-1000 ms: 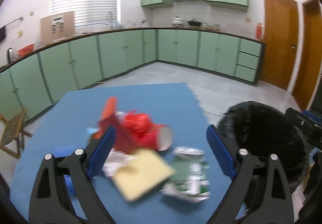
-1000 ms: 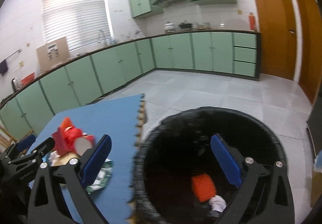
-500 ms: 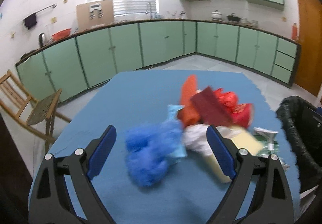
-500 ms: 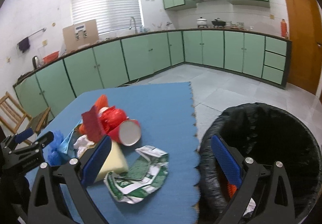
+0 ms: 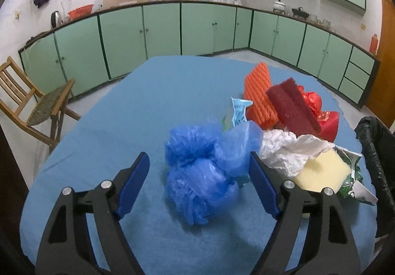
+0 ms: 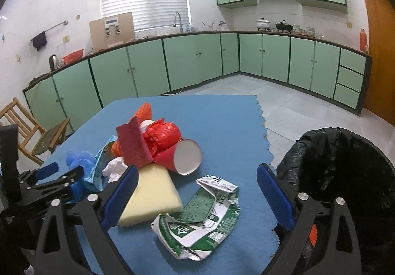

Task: Collect trash
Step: 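Return both tools to the pile and grasp the blue plastic bags with the left tool, then grasp the white plastic wrap with the right tool while the left tool holds the blue bags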

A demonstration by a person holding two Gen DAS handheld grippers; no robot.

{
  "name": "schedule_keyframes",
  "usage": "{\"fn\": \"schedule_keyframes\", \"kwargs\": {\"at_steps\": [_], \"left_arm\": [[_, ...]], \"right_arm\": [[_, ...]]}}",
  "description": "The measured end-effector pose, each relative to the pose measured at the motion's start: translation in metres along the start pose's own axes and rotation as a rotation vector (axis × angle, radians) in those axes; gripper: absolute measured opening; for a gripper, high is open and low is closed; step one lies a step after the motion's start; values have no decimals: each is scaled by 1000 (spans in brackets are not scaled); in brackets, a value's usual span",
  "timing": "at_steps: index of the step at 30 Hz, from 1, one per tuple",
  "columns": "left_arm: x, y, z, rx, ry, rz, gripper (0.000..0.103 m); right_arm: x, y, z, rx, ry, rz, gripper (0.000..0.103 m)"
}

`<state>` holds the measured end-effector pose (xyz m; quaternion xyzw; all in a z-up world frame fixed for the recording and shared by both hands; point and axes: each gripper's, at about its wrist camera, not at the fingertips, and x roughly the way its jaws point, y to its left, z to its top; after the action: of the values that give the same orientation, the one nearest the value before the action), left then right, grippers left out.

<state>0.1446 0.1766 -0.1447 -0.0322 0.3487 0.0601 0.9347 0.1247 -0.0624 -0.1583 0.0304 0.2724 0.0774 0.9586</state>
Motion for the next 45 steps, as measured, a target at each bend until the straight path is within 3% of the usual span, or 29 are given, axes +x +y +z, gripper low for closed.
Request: {"fn": "schedule_keyframes", "kwargs": {"at_steps": [2,4,7,13,21,34,38,42,45], "left_arm": [[3,0,0,-1,17,-23,67],[3,3,0,-16,21,-73,50],[4,5,-1,-32,23,-102,37],[-1,12,0,-57,3,-87,26],[-18,22,3,-75,-16,-89,26],[-10,41,2,-74,2,-40,26],[-8,42,3,-75,9,-39,26],[-5,42,2,-82,21,-40,26],[-5,42,2,-78,19,-40,26]], "right_arm": [[2,4,1,-4,5,11,94],[4,9,0,-12,9,27,92],[7,18,1,-29,15,53,89],[13,38,2,-51,28,122,75],[31,68,-2,-71,56,172,66],[70,93,-11,-97,123,159,55],[76,99,-15,-108,147,156,42],[77,100,-14,-108,157,172,14],[75,101,-13,-112,162,188,5]]}}
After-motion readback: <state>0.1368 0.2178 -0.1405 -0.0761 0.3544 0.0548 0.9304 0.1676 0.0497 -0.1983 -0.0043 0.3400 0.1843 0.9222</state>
